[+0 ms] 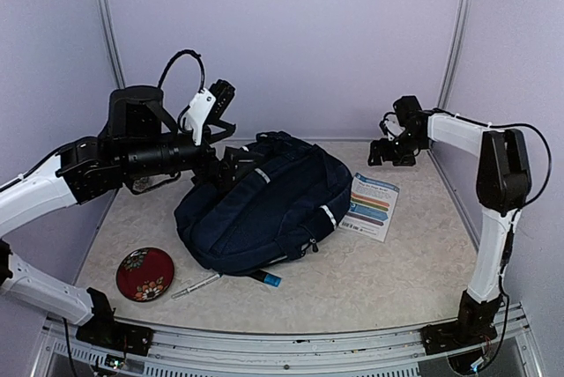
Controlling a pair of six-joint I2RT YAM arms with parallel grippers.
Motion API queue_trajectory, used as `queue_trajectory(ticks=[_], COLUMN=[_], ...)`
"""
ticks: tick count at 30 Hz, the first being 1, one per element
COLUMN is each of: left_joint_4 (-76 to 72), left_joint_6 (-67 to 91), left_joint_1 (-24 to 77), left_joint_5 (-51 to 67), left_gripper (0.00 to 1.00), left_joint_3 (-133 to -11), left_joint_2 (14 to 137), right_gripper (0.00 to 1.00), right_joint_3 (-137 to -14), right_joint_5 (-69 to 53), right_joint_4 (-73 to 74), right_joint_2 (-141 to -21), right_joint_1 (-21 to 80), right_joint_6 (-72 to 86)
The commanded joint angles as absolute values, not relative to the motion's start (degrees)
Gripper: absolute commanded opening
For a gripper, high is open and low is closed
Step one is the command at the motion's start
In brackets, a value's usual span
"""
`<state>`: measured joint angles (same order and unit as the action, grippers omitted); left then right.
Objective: Pack the student bag
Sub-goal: Place the largest pocket of the bag in the student bag, then move the book to the center of the board.
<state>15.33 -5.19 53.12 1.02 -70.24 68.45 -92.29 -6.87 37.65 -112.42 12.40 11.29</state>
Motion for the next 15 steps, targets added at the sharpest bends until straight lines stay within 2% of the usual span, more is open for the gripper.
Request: queue_trajectory(ticks=[1,4,7,9,15], left_joint_4=[20.2,20.3,20.8,20.8,18.0], left_joint_6=[-6.0,-5.7,-4.4,-4.2,-7.4], left_joint_1=[58.3,61.3,62.9,63.8,66.6], left_joint_5=[2.6,3.3,0.3,0.2,-0.9], left_gripper=[0.94,0.87,0.8,0.73,0.61], left_joint_3=[-70.2,-67.7,-65.9,-66.1,-67.6], left_joint_2=[71.0,75.9,82.3,86.5,96.6], right_gripper=[0.87,0.83,0.78,0.76,0.64], right_joint_3=[-106.5,-115.0,-114.8,-110.0,-87.2], right_joint_5=[-6.9,-6.4,-9.5,-11.3,-22.0], right_joint_4=[44.9,50.5,51.5,49.8,42.5], right_joint_2=[-129.3,-137.4,-138.9,-136.6,-123.6], right_joint_1=[11.0,10.5,10.6,10.8,11.3], right_joint_6=[6.1,5.4,4.7,4.4,5.4])
